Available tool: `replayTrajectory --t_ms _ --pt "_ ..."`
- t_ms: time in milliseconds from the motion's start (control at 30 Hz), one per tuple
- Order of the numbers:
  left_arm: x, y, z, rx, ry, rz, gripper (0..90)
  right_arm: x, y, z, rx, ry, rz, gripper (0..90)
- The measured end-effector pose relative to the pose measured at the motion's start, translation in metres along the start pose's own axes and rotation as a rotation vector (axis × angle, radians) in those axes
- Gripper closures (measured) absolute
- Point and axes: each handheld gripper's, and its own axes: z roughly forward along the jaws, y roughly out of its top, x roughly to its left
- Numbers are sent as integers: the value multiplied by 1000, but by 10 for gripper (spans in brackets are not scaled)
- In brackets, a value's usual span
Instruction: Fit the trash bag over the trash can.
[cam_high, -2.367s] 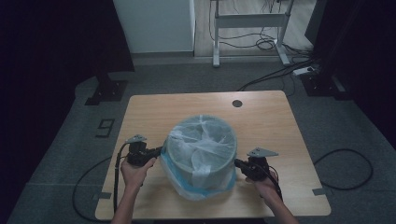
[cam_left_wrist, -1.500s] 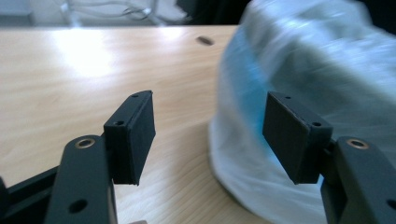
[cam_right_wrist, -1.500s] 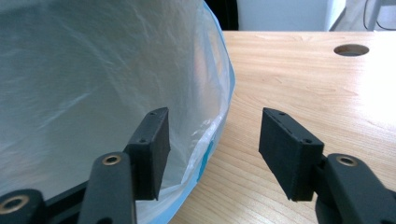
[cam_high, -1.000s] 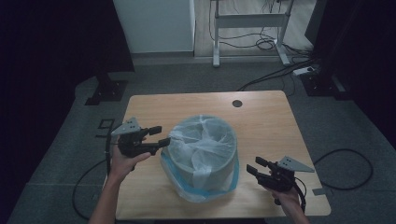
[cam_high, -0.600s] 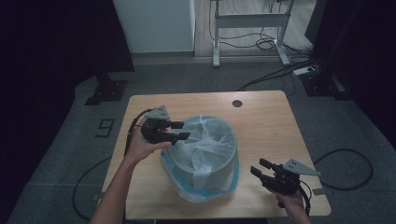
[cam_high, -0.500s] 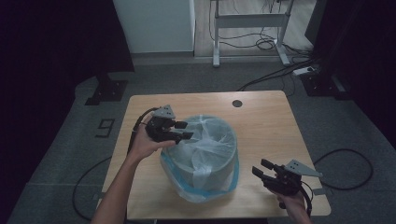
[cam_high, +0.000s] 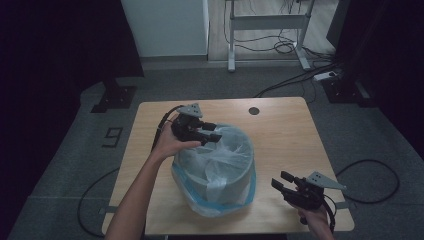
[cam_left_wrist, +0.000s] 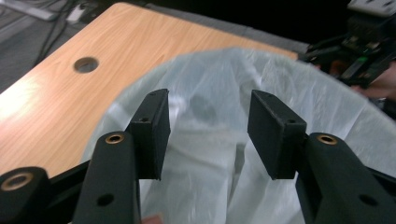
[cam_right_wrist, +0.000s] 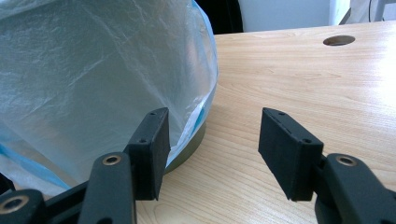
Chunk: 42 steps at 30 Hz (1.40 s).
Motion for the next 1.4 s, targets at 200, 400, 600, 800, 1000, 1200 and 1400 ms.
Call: replayTrajectory --t_ms 200,400,600,800,1000,1200,1400 --pt "0 8 20 120 -42 43 504 -2 -1 0 7 0 2 428" --pt "-14 9 38 309 -21 122 507 -2 -1 1 10 -1 5 430" --pt "-18 10 38 324 30 128 468 1 -1 3 18 0 -6 430" --pt "-25 13 10 177 -3 106 467 -2 -1 2 15 -6 3 430" --pt "-43 11 20 280 -49 163 485 0 -1 4 21 -3 -2 430" --pt "-52 11 43 445 -27 198 541 3 -1 6 26 5 -9 430" --pt "-58 11 57 519 -32 221 547 1 -1 4 27 4 -7 430"
